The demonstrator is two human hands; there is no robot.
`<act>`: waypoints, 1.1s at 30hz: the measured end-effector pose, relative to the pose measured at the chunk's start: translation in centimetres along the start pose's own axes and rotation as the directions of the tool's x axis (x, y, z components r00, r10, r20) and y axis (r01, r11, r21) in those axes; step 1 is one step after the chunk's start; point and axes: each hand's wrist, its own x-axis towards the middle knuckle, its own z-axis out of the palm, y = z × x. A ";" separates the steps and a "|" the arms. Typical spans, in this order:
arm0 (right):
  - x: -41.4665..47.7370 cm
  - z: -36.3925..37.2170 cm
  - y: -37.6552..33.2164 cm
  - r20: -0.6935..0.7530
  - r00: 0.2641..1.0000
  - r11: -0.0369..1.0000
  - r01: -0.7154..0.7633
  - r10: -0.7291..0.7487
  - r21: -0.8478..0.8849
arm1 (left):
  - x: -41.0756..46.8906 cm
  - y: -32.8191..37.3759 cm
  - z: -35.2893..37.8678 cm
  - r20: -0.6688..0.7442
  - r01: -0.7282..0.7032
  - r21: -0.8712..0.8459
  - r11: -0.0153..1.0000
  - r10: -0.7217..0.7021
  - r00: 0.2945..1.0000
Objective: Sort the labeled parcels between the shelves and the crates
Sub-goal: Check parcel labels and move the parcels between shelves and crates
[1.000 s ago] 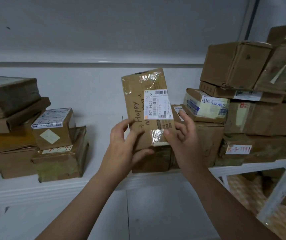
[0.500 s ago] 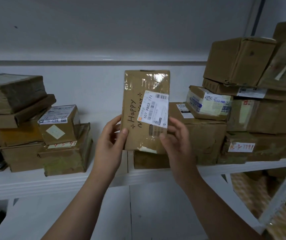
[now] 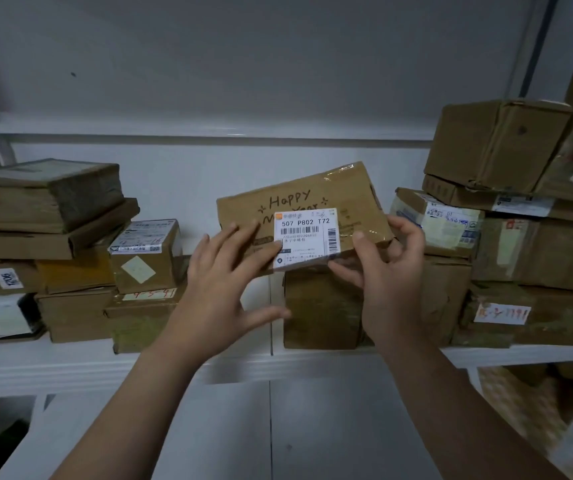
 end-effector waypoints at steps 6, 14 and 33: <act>0.3 1.0 0.2 0.048 0.998 0.999 -0.036 0.035 0.023 | -0.7 -1.0 -1.6 -0.327 -0.084 -0.006 0.996 0.077 0.942; 0.8 4.2 1.5 0.109 0.994 0.978 0.037 -0.015 -0.207 | -0.7 -2.5 -5.3 -0.370 0.158 -0.492 0.856 -0.371 0.852; 1.0 17.8 6.3 0.256 0.908 0.934 -0.279 0.332 -0.224 | -1.5 -11.1 -7.6 0.031 -0.207 0.446 0.871 0.216 0.976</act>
